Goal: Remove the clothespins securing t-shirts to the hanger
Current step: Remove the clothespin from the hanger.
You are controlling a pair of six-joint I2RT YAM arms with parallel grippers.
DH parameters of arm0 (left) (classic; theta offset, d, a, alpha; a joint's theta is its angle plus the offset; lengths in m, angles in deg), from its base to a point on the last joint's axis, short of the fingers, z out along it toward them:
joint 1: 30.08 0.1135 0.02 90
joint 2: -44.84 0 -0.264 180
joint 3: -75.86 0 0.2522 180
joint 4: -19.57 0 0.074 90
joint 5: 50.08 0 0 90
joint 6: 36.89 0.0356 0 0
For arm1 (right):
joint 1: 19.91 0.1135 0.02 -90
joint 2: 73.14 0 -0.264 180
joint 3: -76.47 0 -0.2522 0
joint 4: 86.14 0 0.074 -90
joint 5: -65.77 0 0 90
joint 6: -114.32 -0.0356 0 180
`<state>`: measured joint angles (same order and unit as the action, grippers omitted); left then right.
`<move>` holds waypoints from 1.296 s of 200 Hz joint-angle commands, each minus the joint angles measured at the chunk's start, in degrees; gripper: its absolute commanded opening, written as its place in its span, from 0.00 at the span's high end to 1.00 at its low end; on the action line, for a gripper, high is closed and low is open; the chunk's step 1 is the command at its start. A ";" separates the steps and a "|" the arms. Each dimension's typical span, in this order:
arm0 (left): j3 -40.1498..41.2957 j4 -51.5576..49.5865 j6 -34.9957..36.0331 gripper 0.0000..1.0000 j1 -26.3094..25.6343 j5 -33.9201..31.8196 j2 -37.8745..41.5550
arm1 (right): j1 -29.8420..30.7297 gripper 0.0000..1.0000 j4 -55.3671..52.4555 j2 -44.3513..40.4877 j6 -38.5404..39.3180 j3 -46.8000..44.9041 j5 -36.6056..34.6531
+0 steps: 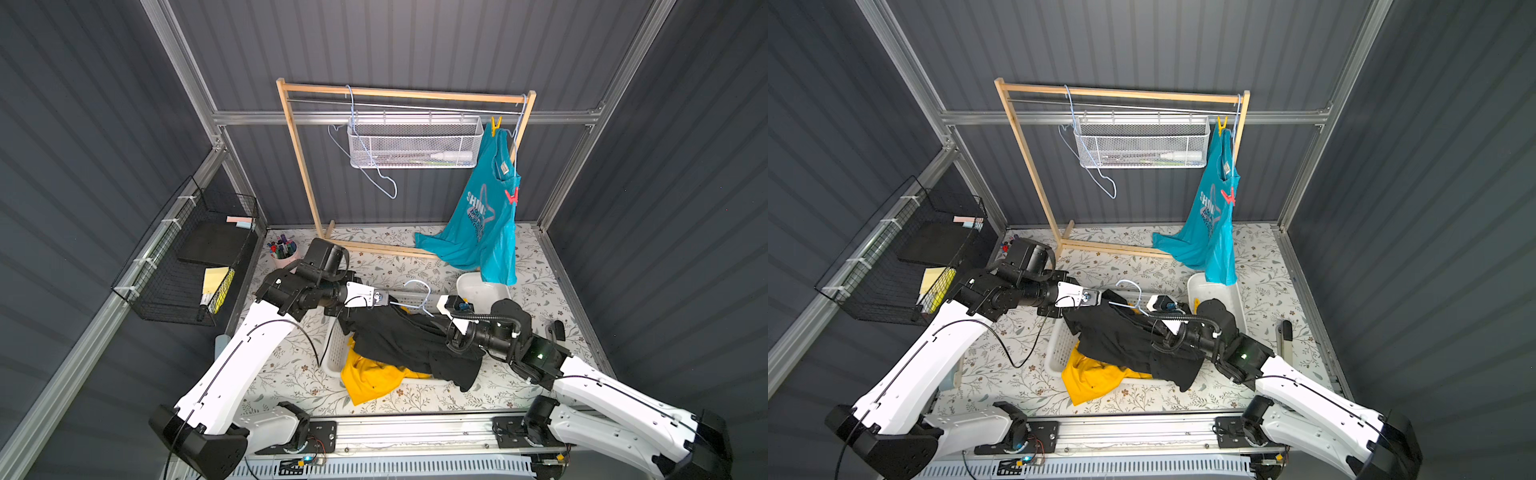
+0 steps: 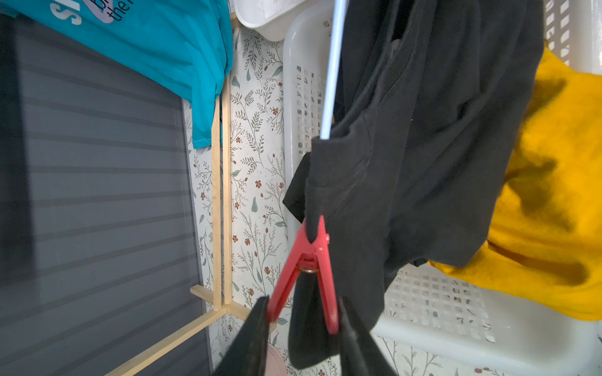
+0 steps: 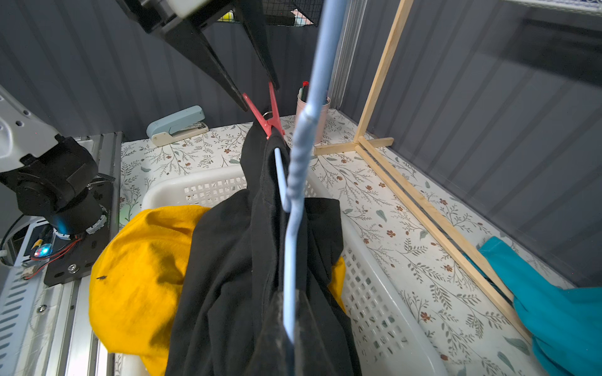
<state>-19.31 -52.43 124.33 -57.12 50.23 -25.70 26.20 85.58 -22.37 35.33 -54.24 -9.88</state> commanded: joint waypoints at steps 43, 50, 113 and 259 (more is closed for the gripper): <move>1.05 1.35 0.40 0.60 0.42 1.73 -0.23 | -0.23 1.00 -0.11 -0.13 0.87 -0.31 0.22; 1.15 1.39 0.43 0.60 0.42 1.87 -0.21 | -0.23 1.00 -0.03 -0.05 0.80 -0.37 0.30; 1.28 1.84 0.53 0.81 0.42 2.16 -0.30 | -0.22 1.00 -0.18 0.04 0.93 -0.45 0.15; 10.25 7.53 -0.32 0.88 0.42 2.03 8.62 | -0.23 1.00 -1.84 4.25 -1.14 -0.75 -2.37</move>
<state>-10.35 -45.08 124.92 -57.12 51.04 -17.42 26.20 85.18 -19.97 35.06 -54.83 -12.70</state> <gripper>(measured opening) 0.120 0.063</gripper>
